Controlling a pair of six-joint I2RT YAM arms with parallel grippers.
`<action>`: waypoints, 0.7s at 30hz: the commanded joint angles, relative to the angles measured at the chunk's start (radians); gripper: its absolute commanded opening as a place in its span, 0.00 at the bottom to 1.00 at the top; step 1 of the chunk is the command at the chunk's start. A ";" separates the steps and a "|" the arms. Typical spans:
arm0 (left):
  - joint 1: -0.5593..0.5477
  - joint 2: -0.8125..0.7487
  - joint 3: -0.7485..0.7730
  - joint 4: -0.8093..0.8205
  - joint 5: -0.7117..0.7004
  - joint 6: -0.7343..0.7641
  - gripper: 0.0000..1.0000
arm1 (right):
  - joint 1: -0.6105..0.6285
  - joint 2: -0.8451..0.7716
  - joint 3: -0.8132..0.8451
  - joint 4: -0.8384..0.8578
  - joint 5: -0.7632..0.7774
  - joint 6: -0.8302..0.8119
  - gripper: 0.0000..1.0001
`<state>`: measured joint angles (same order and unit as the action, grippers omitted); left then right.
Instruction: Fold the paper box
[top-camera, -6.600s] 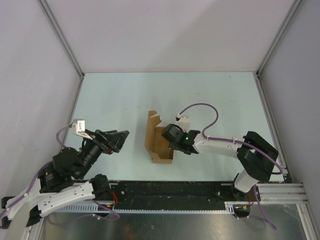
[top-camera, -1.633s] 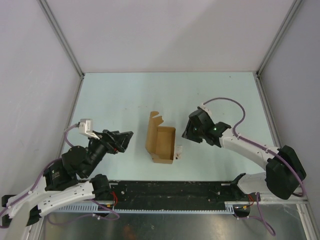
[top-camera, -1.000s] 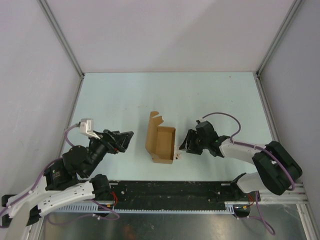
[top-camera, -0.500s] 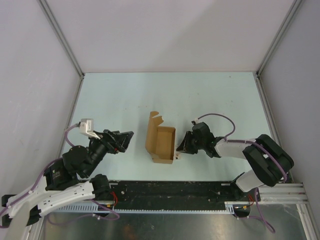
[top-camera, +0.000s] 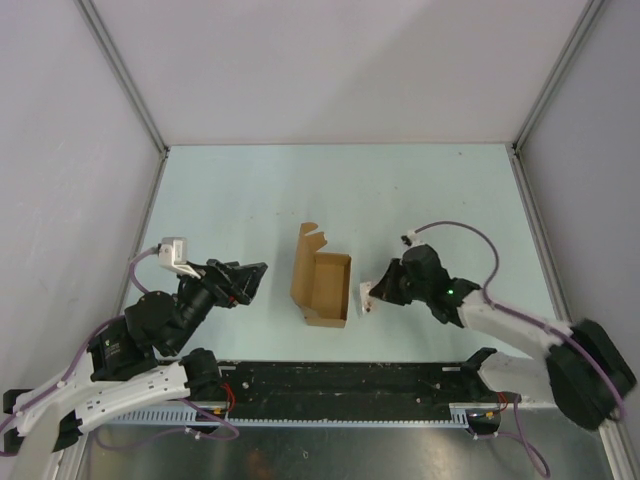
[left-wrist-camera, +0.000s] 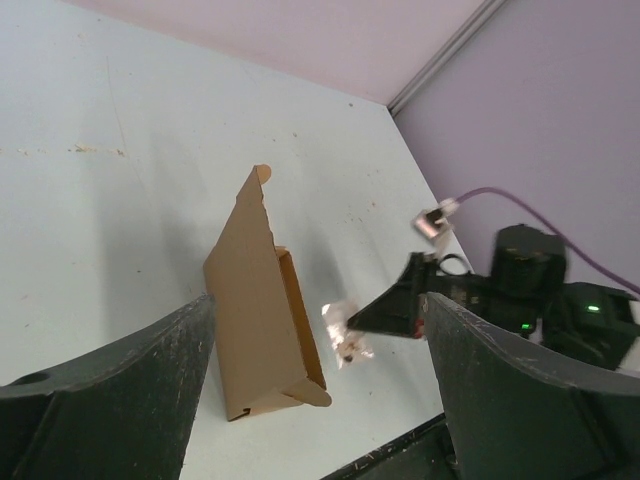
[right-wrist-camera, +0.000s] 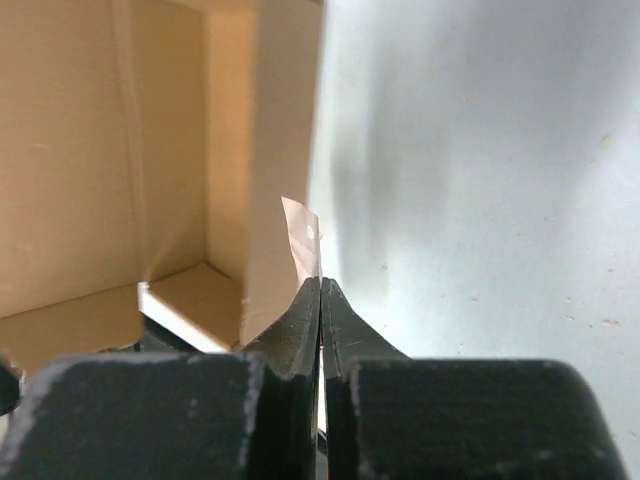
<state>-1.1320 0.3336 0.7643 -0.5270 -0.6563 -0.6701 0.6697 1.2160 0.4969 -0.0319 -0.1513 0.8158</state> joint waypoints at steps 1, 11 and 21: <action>-0.003 0.005 -0.010 0.015 -0.014 0.012 0.89 | 0.007 -0.212 0.099 -0.196 0.145 -0.089 0.00; -0.003 0.027 -0.007 0.016 -0.011 0.006 0.89 | 0.120 -0.028 0.307 -0.117 0.136 -0.092 0.00; -0.002 0.021 -0.008 0.015 -0.011 0.018 0.89 | 0.163 0.208 0.338 0.062 0.090 -0.069 0.02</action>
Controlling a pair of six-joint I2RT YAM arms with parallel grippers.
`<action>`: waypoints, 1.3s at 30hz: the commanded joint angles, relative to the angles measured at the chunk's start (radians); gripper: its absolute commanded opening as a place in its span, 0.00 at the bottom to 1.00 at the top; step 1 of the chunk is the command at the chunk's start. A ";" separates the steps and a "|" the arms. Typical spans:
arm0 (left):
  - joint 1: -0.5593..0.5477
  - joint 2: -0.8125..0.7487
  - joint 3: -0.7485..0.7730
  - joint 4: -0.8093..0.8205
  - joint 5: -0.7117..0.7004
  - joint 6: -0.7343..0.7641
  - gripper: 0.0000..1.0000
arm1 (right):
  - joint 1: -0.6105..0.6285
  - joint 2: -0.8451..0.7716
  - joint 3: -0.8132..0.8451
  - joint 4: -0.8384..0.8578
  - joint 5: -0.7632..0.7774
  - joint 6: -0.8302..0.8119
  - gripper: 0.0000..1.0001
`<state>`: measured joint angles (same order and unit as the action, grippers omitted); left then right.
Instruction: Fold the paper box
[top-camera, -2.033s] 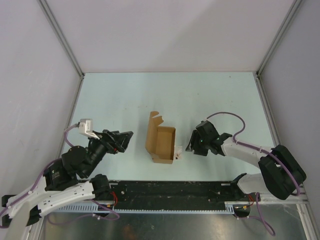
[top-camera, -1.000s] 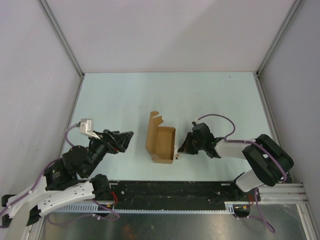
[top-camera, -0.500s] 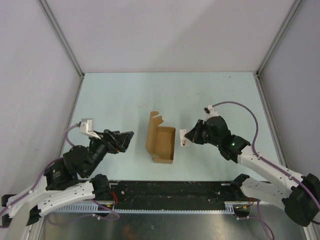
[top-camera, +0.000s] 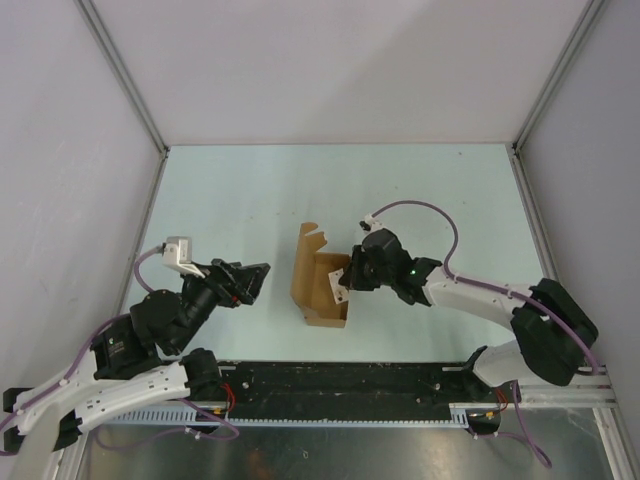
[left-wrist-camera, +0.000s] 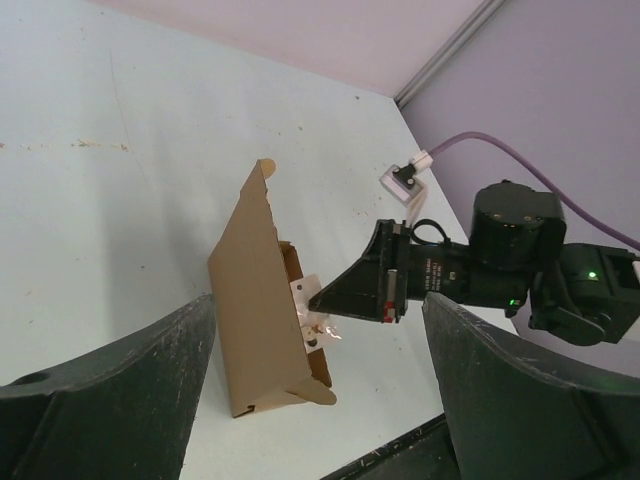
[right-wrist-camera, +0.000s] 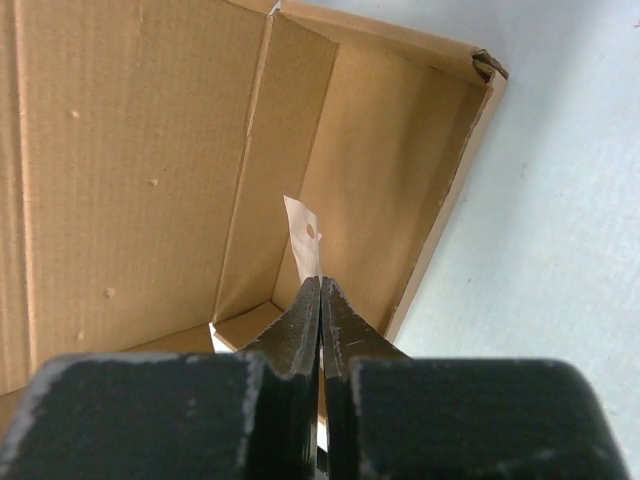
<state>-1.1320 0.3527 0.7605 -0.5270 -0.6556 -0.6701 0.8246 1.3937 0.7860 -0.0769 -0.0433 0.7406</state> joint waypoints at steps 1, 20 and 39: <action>-0.003 0.003 -0.004 0.013 -0.012 0.017 0.89 | 0.011 0.034 0.048 0.112 -0.024 0.003 0.03; -0.003 0.071 0.003 0.015 -0.022 0.014 0.89 | -0.091 -0.058 0.052 0.062 -0.027 -0.052 0.35; 0.029 0.115 0.005 0.024 0.005 0.006 0.89 | -0.329 0.108 0.131 0.081 -0.402 -0.602 0.47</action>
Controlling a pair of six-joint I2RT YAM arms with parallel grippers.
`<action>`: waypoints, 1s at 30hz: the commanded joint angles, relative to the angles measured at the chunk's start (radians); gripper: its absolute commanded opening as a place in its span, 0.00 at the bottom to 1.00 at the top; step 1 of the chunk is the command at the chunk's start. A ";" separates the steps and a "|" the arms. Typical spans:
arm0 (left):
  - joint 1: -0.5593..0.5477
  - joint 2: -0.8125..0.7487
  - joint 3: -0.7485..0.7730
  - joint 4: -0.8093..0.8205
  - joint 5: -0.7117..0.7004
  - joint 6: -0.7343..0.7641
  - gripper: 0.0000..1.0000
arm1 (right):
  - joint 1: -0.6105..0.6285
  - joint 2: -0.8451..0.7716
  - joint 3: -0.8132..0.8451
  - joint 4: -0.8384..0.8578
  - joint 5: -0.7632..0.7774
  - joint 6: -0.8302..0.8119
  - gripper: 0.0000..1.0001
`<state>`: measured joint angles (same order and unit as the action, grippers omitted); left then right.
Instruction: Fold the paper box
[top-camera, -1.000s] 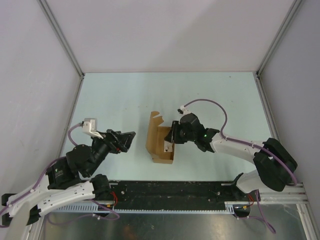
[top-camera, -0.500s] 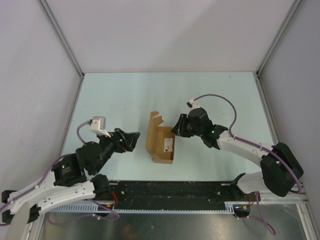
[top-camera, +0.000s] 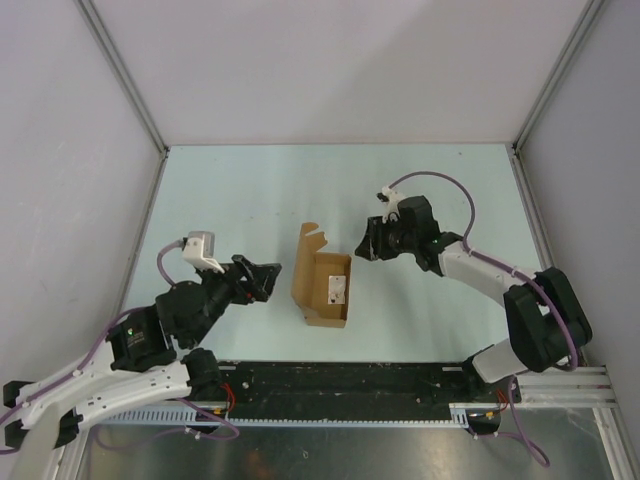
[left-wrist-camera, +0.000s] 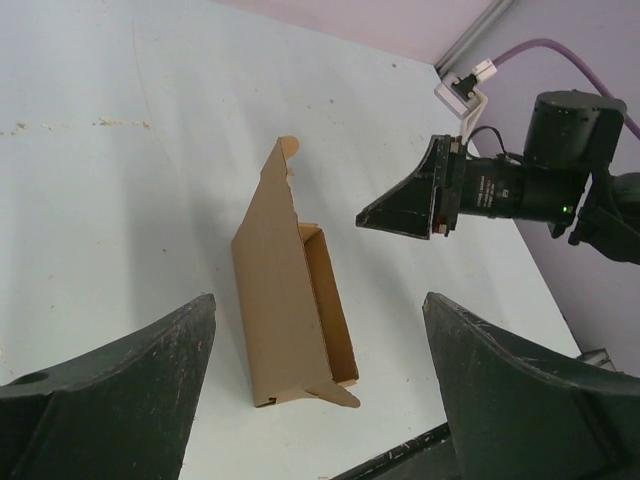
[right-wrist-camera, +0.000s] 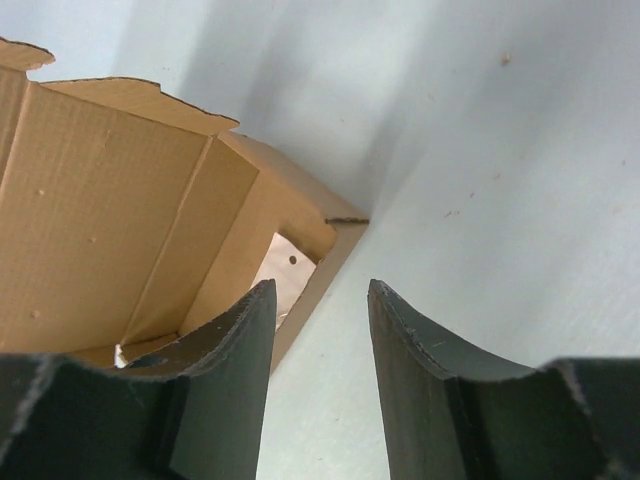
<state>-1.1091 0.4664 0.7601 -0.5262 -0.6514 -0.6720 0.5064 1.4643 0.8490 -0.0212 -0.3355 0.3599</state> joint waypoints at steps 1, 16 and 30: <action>0.006 0.005 0.007 0.023 0.001 0.008 0.89 | -0.011 0.050 0.084 0.000 -0.115 -0.249 0.47; 0.014 0.000 0.004 0.023 -0.001 0.014 0.89 | -0.017 0.197 0.203 0.003 -0.290 -0.567 0.47; 0.022 0.018 -0.001 0.023 -0.004 0.011 0.90 | 0.023 0.335 0.306 -0.059 -0.347 -0.648 0.50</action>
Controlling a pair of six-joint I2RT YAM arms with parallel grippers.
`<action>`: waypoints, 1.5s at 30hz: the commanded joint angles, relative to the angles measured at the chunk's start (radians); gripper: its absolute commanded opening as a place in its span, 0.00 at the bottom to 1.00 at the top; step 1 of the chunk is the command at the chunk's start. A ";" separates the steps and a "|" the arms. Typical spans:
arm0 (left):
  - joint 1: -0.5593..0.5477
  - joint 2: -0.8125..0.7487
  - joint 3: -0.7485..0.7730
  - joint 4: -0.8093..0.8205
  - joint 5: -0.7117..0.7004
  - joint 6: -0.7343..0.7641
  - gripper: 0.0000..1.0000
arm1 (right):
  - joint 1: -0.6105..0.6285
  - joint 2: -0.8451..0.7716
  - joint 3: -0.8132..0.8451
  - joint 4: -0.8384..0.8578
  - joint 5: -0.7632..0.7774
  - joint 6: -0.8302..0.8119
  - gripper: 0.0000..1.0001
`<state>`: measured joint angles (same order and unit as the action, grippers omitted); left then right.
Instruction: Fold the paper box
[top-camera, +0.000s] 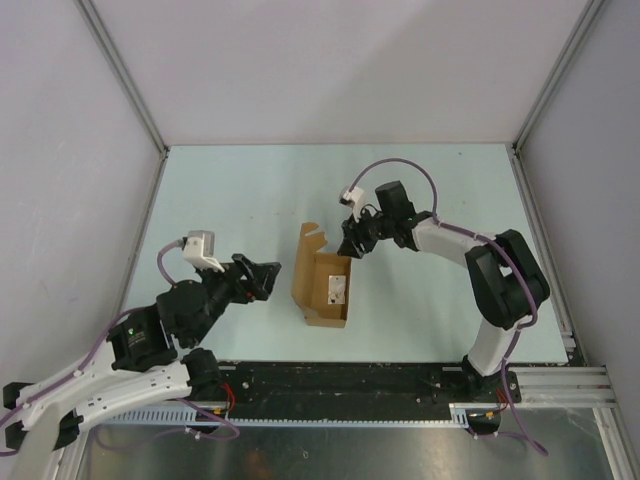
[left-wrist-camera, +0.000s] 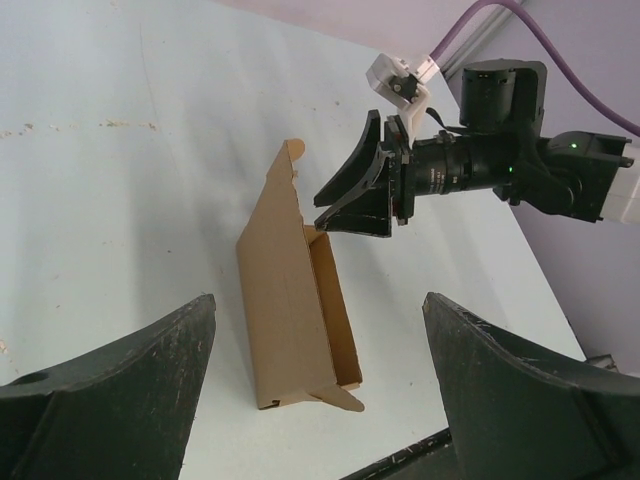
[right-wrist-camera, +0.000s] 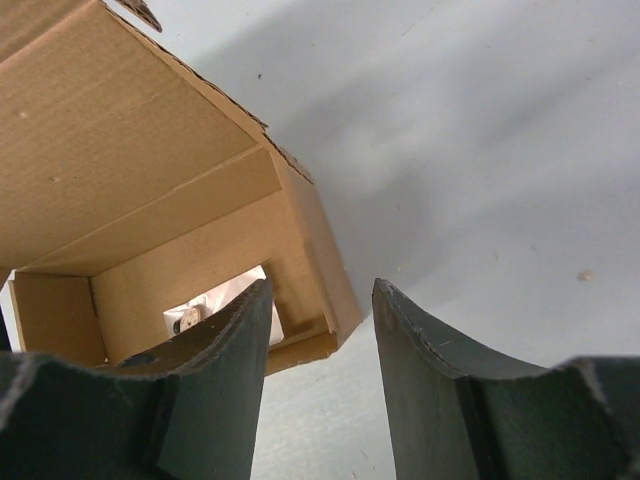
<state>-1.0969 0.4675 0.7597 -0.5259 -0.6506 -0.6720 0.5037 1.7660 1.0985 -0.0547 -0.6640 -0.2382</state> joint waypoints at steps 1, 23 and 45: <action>0.009 0.017 0.001 0.024 -0.004 0.012 0.89 | 0.029 0.047 0.060 -0.028 -0.017 -0.053 0.49; 0.034 0.007 -0.002 0.023 0.005 0.031 0.89 | 0.068 0.124 0.086 -0.036 0.041 -0.059 0.28; 0.599 0.155 -0.019 0.268 0.518 0.072 0.85 | 0.015 -0.092 0.067 -0.031 0.122 0.155 0.53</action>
<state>-0.6930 0.5674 0.7723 -0.3641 -0.4217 -0.5751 0.5327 1.7752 1.1469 -0.1066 -0.6151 -0.1978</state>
